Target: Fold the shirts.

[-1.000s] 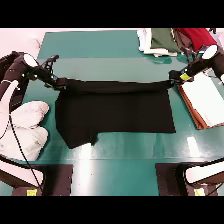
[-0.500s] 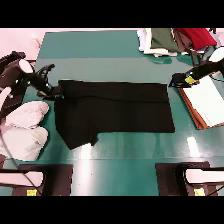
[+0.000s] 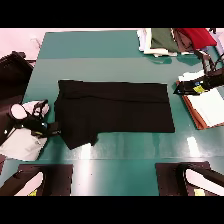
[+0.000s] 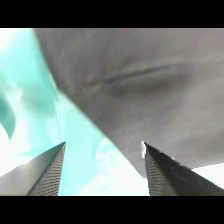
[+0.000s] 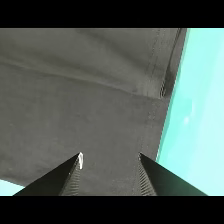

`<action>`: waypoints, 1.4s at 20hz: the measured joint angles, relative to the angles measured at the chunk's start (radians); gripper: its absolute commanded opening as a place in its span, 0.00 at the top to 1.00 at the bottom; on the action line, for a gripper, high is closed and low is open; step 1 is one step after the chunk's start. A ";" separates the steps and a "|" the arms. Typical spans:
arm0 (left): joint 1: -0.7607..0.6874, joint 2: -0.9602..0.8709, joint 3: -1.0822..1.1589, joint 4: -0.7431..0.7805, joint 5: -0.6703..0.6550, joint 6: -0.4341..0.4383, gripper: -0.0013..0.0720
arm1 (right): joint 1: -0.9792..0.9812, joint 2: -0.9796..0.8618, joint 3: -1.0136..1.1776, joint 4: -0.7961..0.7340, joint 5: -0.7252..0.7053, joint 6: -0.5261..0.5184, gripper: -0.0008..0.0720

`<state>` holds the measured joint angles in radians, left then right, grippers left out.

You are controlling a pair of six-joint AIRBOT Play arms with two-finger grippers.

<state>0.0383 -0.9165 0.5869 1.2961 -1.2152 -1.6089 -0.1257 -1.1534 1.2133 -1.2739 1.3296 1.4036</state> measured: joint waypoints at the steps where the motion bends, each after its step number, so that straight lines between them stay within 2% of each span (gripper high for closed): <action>1: 0.000 0.018 -0.032 -0.014 0.020 -0.010 0.21 | 0.000 0.008 -0.005 0.000 -0.003 0.000 0.43; 7: -0.004 0.058 -0.138 -0.170 0.179 -0.009 0.21 | 0.000 0.027 -0.016 0.000 -0.011 -0.001 0.43; 8: -0.012 0.058 -0.146 -0.194 0.207 -0.005 0.36 | 0.000 0.028 -0.017 0.000 -0.014 -0.001 0.43; 10: -0.029 0.057 -0.159 -0.210 0.243 0.003 0.84 | 0.000 0.029 -0.018 0.000 -0.015 -0.001 0.43; 11: -0.037 0.057 -0.161 -0.220 0.251 0.006 0.95 | -0.002 0.029 -0.018 0.000 -0.014 -0.002 0.43; 15: -0.050 0.061 -0.119 -0.257 0.230 0.026 0.95 | -0.060 0.031 -0.056 -0.002 0.016 -0.012 0.43; 21: -0.055 0.063 -0.013 -0.267 0.171 0.066 0.95 | -0.310 0.015 -0.323 0.003 0.062 -0.061 0.41; 24: -0.055 0.063 0.006 -0.267 0.172 0.074 0.95 | -0.408 -0.025 -0.455 0.092 0.060 -0.116 0.42; 27: -0.055 0.063 0.014 -0.267 0.175 0.079 0.95 | -0.420 -0.069 -0.532 0.202 0.028 -0.159 0.43; 28: -0.055 0.063 0.015 -0.267 0.175 0.080 0.95 | -0.404 -0.082 -0.546 0.239 0.026 -0.168 0.52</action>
<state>-0.0170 -0.8536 0.6022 1.0286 -1.0405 -1.5288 -0.5297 -1.2354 0.6670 -1.0351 1.3556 1.2358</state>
